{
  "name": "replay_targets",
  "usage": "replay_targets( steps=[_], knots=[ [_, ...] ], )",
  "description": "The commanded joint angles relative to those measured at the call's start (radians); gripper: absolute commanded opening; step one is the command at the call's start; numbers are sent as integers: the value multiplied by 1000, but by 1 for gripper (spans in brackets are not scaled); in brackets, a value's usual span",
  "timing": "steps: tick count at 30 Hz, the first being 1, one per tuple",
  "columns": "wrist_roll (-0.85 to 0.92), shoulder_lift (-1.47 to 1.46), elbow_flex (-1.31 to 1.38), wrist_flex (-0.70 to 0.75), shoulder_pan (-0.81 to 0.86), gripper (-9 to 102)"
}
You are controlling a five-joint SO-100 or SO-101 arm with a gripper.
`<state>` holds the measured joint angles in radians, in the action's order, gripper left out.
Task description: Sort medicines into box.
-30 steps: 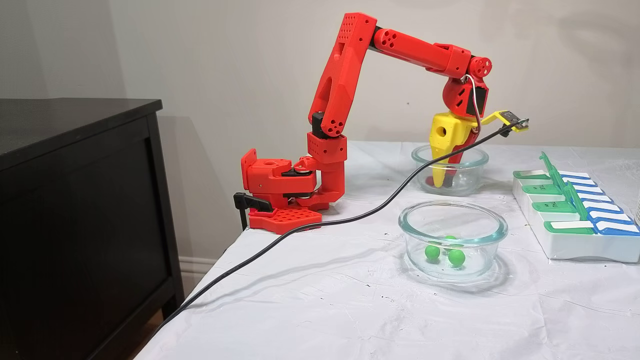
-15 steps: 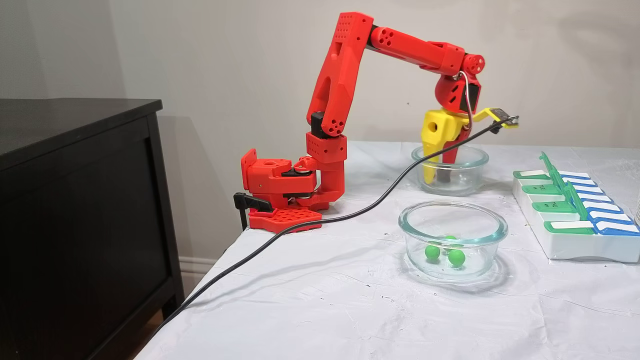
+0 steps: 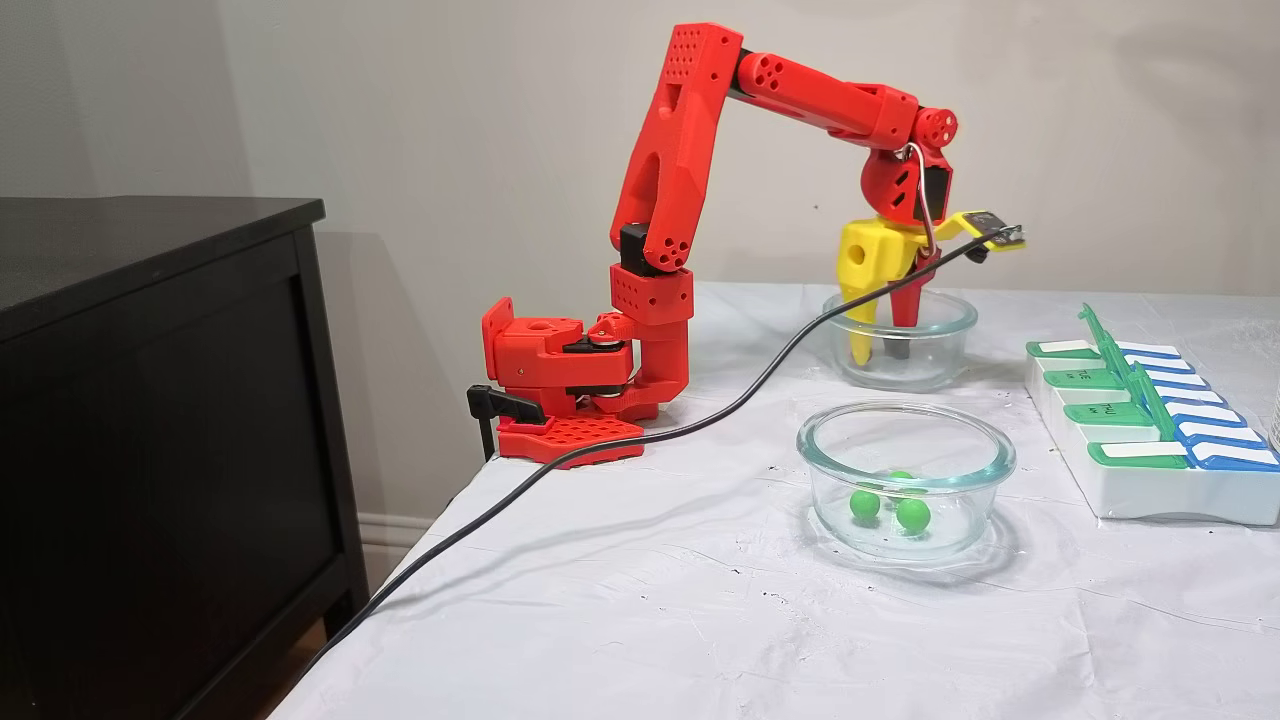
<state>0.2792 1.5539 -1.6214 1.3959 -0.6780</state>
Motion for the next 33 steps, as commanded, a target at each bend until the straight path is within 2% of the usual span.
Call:
replay_targets(
  steps=[1, 23, 33],
  knots=[
    [-46, 43, 23, -14, 8, 29],
    [-155, 74, 52, 66, -137, 25],
    [-163, 107, 12, 92, -186, 17]
  ],
)
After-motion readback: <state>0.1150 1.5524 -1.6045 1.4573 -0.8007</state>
